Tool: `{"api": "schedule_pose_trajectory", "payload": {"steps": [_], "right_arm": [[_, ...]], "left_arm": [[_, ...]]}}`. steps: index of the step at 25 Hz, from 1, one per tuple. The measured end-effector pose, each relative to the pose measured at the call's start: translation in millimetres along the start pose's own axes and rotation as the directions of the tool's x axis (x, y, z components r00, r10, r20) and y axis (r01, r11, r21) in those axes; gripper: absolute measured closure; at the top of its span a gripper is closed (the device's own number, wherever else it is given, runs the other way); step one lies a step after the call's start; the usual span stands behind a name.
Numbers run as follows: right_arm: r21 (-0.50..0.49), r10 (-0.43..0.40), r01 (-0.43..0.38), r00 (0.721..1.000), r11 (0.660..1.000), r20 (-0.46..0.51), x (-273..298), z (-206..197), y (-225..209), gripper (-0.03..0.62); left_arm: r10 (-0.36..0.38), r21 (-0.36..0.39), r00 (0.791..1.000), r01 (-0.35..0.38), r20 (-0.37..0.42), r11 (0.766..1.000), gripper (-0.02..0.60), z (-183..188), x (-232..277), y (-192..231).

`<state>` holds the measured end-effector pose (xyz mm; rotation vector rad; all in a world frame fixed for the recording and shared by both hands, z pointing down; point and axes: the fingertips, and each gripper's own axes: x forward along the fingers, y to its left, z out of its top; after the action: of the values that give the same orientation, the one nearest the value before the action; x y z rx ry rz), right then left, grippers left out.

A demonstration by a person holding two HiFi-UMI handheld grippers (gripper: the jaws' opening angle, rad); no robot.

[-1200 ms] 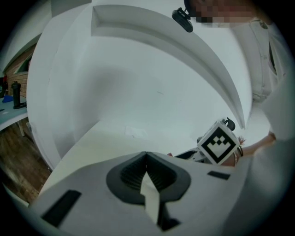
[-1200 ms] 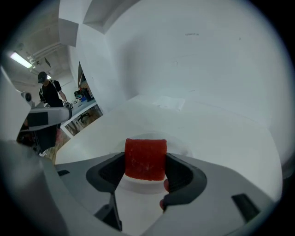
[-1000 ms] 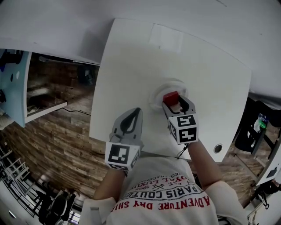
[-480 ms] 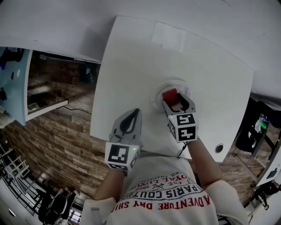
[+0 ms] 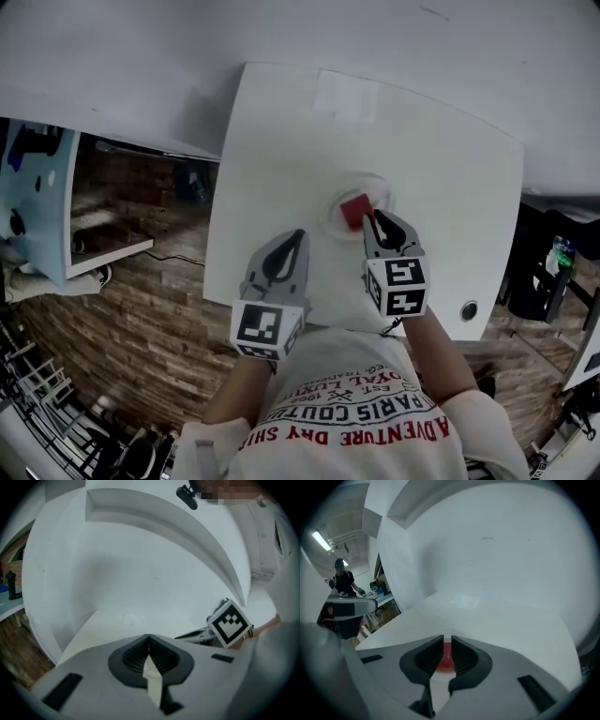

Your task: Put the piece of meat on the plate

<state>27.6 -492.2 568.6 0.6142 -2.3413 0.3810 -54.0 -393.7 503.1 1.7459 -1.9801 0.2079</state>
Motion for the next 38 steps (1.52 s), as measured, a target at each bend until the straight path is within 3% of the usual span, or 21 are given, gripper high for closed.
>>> {"api": "schedule_pose_trajectory", "payload": {"steps": [4,9,13,19,25,31,38], "right_arm": [[0.025,-0.009,0.007,0.997,1.000,0.079,-28.6,19.8,6.6,0.580],[0.062,-0.018,0.005,0.976,0.998,0.218,-74.3,54.4,14.8,0.582],[0.071,-0.065,0.042,0.931,0.997,0.359,-110.4,88.7,17.0,0.582],[0.033,-0.115,0.113,0.860,0.993,0.497,-161.2,121.3,28.5,0.582],[0.019,-0.140,0.155,0.825,0.988,0.548,-182.0,137.5,38.3,0.582],[0.022,-0.145,0.159,0.819,0.987,0.556,-182.0,140.8,45.1,0.582],[0.019,-0.145,0.161,0.827,0.987,0.543,-180.7,138.5,48.0,0.582]], "left_arm": [[-0.036,0.044,0.998,0.034,0.042,0.998,0.575,24.5,-7.3,-8.9],[-0.081,0.109,0.991,0.069,0.107,0.992,0.575,60.4,-20.0,-18.4],[-0.150,0.168,0.971,0.119,0.188,0.979,0.575,95.4,-27.9,-29.6],[-0.229,0.235,0.930,0.164,0.286,0.958,0.575,135.6,-53.4,-50.8],[-0.261,0.285,0.897,0.161,0.358,0.945,0.575,165.3,-74.8,-56.2],[-0.286,0.302,0.888,0.179,0.359,0.936,0.575,169.2,-76.2,-54.4],[-0.271,0.282,0.896,0.174,0.353,0.943,0.575,162.8,-74.3,-49.6]]}}
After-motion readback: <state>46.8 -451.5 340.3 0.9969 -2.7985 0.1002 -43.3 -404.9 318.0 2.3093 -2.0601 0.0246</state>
